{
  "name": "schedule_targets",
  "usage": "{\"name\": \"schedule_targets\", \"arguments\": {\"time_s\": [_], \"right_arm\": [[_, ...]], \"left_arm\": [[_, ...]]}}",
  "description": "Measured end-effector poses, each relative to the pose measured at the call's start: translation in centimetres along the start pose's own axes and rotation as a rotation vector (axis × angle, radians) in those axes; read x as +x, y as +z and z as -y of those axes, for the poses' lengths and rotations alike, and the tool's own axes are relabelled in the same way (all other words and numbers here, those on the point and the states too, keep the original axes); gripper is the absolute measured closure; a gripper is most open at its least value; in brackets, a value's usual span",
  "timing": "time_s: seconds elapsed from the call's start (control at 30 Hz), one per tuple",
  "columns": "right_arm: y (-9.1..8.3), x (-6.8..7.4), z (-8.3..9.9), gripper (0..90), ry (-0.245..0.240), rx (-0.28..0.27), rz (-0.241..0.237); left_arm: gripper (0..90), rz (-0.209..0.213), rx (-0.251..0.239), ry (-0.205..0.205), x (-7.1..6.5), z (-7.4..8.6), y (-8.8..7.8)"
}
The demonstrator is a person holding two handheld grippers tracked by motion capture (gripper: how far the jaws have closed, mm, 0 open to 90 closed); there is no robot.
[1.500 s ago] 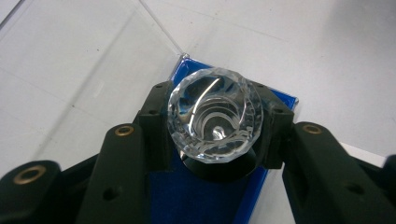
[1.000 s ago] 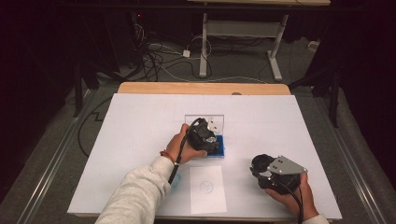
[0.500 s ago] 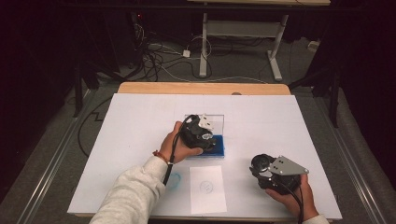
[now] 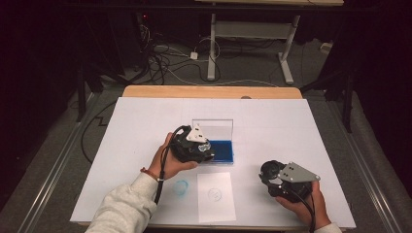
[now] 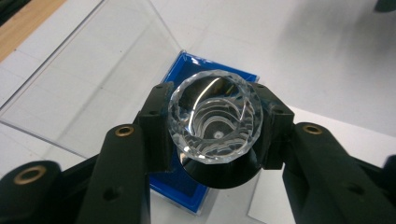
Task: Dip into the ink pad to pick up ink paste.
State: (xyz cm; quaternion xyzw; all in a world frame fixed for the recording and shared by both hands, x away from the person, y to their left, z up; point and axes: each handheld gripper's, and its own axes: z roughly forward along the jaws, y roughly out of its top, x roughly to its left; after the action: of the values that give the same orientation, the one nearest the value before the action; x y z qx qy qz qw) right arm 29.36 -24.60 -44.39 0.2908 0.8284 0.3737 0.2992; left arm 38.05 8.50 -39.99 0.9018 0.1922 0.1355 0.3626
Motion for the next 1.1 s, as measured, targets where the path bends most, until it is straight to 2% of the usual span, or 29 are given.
{"name": "schedule_targets", "arguments": {"time_s": [0.2, 0.47, 0.57, 0.8, 1.1], "right_arm": [[0.0, 0.1, -0.1, 38.6, -0.006, -0.005, -0.001], [0.1, -0.1, -0.1, 38.6, -0.001, -0.001, -0.006], [0.1, -0.1, -0.1, 38.6, 0.0, -0.001, -0.018], [-0.2, -0.1, -0.3, 38.6, 0.002, -0.013, -0.022], [-0.1, 0.0, -0.3, 38.6, 0.0, -0.011, -0.032]], "left_arm": [[54.8, -0.012, -0.036, 0.023, -0.7, 0.7, -1.5], [54.7, 0.007, -0.07, 0.023, -0.9, 1.3, -2.7], [54.7, 0.022, -0.07, 0.027, -1.0, 1.4, -2.8], [54.8, 0.029, -0.07, 0.042, -1.7, 1.4, -3.0], [54.8, 0.041, -0.077, 0.069, -3.5, 1.3, -3.9]]}}
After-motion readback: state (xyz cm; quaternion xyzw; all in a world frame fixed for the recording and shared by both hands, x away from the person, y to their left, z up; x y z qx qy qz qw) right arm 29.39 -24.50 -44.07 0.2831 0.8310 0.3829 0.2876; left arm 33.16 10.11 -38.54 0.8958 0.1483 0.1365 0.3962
